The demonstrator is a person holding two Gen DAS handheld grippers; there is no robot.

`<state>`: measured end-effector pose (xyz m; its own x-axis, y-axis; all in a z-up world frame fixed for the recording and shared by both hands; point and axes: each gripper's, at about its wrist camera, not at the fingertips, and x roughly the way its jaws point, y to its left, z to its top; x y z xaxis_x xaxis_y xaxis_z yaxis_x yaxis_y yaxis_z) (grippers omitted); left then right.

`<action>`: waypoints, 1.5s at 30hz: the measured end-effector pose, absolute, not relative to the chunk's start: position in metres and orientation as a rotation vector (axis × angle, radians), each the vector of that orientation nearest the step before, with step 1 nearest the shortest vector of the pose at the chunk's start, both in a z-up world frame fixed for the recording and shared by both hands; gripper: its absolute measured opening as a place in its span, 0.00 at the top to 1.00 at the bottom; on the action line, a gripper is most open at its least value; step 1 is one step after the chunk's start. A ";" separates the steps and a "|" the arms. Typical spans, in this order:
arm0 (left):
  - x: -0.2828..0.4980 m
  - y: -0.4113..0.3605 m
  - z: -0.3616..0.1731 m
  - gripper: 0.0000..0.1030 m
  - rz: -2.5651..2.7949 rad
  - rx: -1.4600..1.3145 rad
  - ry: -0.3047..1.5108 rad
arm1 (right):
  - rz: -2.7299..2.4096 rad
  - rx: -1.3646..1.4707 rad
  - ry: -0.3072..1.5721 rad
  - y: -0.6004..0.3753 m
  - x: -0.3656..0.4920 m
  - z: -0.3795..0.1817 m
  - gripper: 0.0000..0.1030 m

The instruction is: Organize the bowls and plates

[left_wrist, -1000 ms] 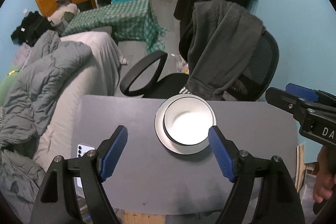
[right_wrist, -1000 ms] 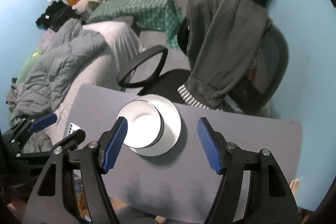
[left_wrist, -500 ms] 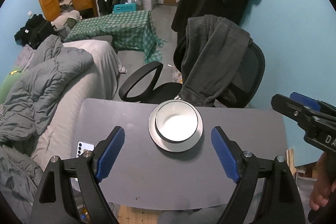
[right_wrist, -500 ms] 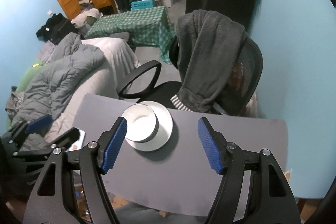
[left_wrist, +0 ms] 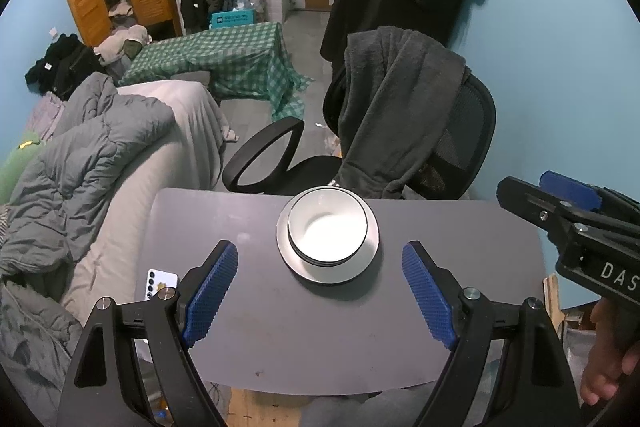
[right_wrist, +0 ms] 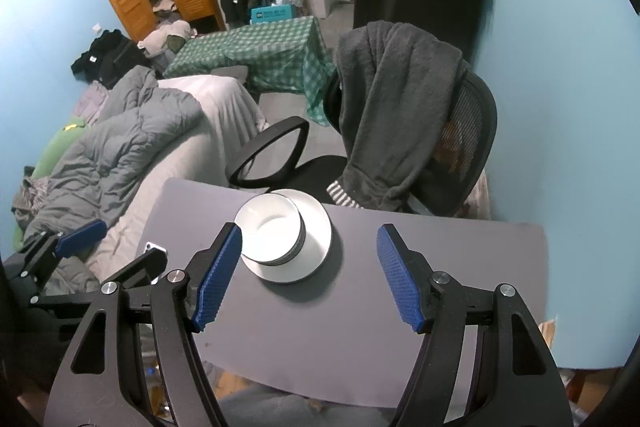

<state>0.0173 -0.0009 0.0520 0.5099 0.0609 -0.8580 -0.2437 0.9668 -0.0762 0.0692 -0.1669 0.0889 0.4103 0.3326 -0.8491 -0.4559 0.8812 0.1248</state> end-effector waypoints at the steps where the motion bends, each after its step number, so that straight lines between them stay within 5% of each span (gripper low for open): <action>1: 0.017 -0.001 0.052 0.17 0.189 -0.196 1.022 | 0.498 -0.135 1.037 -0.166 0.069 0.090 0.33; 45: 0.018 0.002 0.053 0.17 0.200 -0.224 1.026 | 0.502 -0.142 1.055 -0.170 0.059 0.084 0.33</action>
<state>0.0183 0.0023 0.0535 0.5036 0.0599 -0.8619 -0.2684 0.9591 -0.0902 0.0591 -0.1698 0.0841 0.3928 0.3276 -0.8593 -0.4604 0.8789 0.1246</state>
